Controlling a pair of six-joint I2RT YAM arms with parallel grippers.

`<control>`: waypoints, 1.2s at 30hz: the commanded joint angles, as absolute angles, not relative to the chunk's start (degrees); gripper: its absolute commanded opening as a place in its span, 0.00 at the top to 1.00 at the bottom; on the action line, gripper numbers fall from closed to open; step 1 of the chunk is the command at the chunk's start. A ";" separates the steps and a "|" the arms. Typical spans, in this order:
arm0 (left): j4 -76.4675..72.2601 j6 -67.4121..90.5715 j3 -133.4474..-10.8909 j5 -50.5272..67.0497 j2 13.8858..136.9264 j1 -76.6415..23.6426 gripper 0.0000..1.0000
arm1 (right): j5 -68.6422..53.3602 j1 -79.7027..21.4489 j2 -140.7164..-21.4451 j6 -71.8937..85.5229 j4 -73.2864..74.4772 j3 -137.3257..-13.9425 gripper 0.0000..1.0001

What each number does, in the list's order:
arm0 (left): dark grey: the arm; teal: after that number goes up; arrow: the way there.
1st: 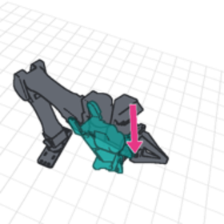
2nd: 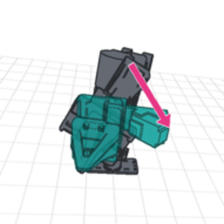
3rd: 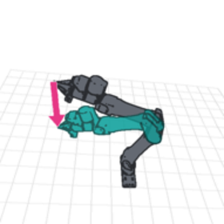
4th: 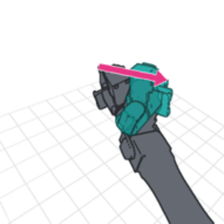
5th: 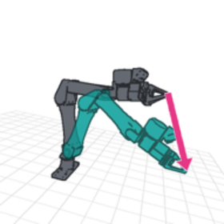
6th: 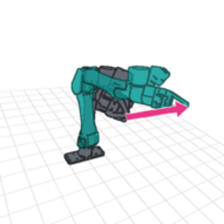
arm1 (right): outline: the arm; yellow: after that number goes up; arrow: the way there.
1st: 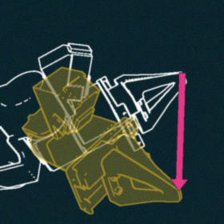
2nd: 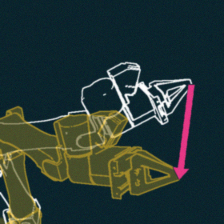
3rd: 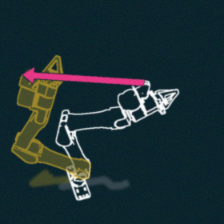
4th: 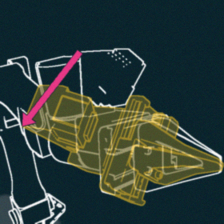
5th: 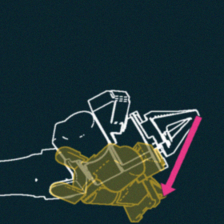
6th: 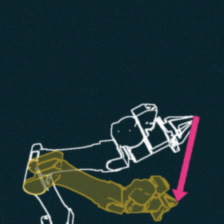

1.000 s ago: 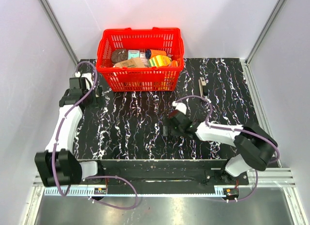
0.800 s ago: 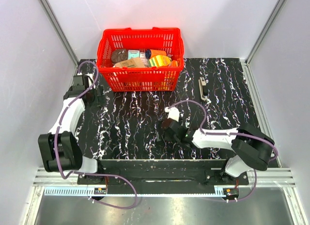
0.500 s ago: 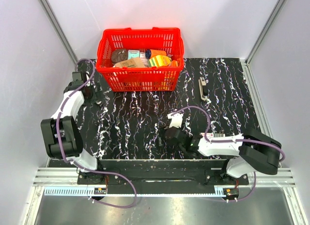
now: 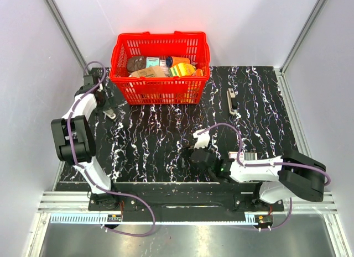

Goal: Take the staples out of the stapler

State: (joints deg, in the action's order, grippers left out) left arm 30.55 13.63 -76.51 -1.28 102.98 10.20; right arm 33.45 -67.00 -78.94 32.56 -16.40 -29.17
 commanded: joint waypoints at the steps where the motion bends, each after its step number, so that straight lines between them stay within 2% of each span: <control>1: 29.70 15.12 -80.94 -3.34 104.94 10.46 0.23 | 35.60 -68.20 -79.63 30.59 -19.42 -30.23 0.10; 5: 29.45 15.12 -80.86 -3.43 106.61 10.63 0.35 | 36.12 -68.64 -80.24 30.15 -19.07 -30.85 0.12; 14: 27.69 15.12 -81.29 -0.26 109.77 13.01 0.29 | 36.47 -69.17 -81.38 29.97 -18.98 -31.55 0.12; 19: 27.51 14.50 -82.88 -0.26 111.97 13.10 0.35 | 36.04 -69.17 -82.88 29.45 -18.72 -32.95 0.12; 22: 27.07 13.89 -83.15 1.76 112.76 13.10 0.45 | 35.95 -69.26 -83.76 29.36 -18.37 -33.75 0.13; 25: 26.81 12.66 -82.79 2.02 112.85 13.10 0.64 | 35.68 -69.26 -84.29 29.09 -18.37 -34.01 0.13; 28: 26.72 11.08 -80.52 2.72 111.02 12.92 0.79 | 35.33 -69.26 -84.64 28.83 -18.46 -34.36 0.13; 30: 26.72 9.76 -77.54 3.25 108.21 12.40 0.83 | 35.25 -69.26 -84.99 28.74 -18.28 -34.80 0.13; 36: 28.39 1.86 -64.80 5.45 94.25 8.36 0.83 | 35.16 -69.26 -85.08 28.74 -17.32 -35.24 0.13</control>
State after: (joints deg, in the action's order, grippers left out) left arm 27.31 8.14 -71.35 2.55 105.54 11.60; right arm 33.61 -68.64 -85.08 29.36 -16.80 -33.04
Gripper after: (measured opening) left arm 0.377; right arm 0.873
